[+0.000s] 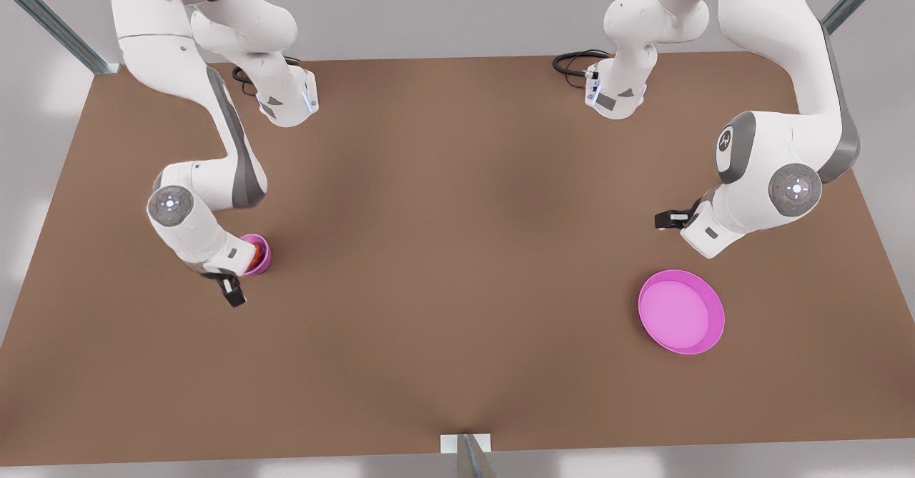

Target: Use the left arm to pick up the apple from the plate, transfer it to the gripper of the right arm, and then use the right arm to place it into the bowl

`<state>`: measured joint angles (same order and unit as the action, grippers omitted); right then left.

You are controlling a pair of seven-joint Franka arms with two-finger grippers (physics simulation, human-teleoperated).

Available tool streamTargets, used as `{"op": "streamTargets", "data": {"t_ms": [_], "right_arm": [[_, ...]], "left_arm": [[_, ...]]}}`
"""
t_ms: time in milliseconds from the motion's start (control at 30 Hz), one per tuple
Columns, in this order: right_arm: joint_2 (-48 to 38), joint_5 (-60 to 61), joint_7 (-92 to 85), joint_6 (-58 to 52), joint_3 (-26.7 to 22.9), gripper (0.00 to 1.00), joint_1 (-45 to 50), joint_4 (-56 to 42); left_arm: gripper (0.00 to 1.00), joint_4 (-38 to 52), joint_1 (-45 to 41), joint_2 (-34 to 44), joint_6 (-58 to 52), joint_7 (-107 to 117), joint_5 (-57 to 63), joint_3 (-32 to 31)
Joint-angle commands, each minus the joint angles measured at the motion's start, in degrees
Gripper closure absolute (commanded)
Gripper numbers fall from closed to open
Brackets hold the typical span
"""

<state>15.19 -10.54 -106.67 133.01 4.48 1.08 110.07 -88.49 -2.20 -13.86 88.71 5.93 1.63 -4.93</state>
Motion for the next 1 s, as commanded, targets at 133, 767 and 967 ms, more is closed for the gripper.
{"op": "streamTargets", "data": {"t_ms": [133, 767, 967], "right_arm": [[7.14, 5.18, 101.40, -45.81, -1.40, 0.00, 1.21, -27.80], [-7.72, 8.87, 109.57, -55.84, -4.92, 0.00, 1.73, -23.85], [-8.33, 9.04, 109.48, -55.22, -5.36, 0.00, 2.35, -22.53]], "left_arm": [[0.00, 0.07, 0.01, 0.06, -0.12, 0.66, 0.04, 0.01], [0.00, 1.30, -0.35, 0.06, -3.46, 0.31, -0.05, -0.08], [0.00, 1.30, -0.43, 0.06, -3.46, 0.40, -0.14, -0.08]]}}
